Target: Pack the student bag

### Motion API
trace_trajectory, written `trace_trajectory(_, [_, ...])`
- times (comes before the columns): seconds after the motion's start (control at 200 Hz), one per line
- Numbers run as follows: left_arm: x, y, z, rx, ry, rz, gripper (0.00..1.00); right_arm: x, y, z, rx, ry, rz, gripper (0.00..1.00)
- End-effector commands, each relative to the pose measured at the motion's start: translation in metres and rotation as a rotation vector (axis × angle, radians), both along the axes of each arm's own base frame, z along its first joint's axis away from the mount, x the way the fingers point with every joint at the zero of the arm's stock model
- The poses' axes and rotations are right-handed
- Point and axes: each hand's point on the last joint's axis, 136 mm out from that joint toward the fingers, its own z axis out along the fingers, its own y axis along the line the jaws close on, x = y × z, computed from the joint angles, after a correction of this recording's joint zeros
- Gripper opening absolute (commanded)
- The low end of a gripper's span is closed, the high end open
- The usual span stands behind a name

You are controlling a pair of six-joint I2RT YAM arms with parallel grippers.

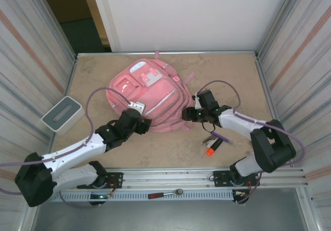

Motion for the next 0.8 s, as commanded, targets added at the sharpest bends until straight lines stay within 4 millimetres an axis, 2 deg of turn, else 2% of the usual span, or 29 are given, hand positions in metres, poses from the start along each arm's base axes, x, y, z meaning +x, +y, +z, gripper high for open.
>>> trace_trajectory(0.0, [0.010, -0.034, 0.024, -0.053, -0.043, -0.105, 0.82, 0.006, -0.021, 0.027, -0.035, -0.074, -0.034, 0.62])
trace_trajectory(0.065, [0.019, -0.048, 0.024, -0.016, -0.028, -0.131, 0.83, 0.007, -0.034, 0.030, -0.062, -0.095, -0.070, 0.69])
trace_trajectory(0.19, [0.033, -0.074, 0.015, 0.110, -0.007, -0.186, 0.85, 0.006, -0.051, 0.029, -0.093, -0.114, -0.125, 0.72])
trace_trajectory(0.446, [0.053, -0.109, -0.011, 0.273, 0.046, -0.256, 0.87, 0.006, -0.058, 0.015, -0.084, -0.080, -0.148, 0.72])
trace_trajectory(0.621, [0.069, -0.113, -0.024, 0.374, 0.056, -0.229, 0.86, 0.006, -0.055, 0.007, -0.082, -0.056, -0.142, 0.72])
trace_trajectory(0.797, [0.081, -0.107, -0.019, 0.436, 0.020, -0.190, 0.76, 0.006, -0.055, 0.005, -0.085, -0.052, -0.143, 0.72])
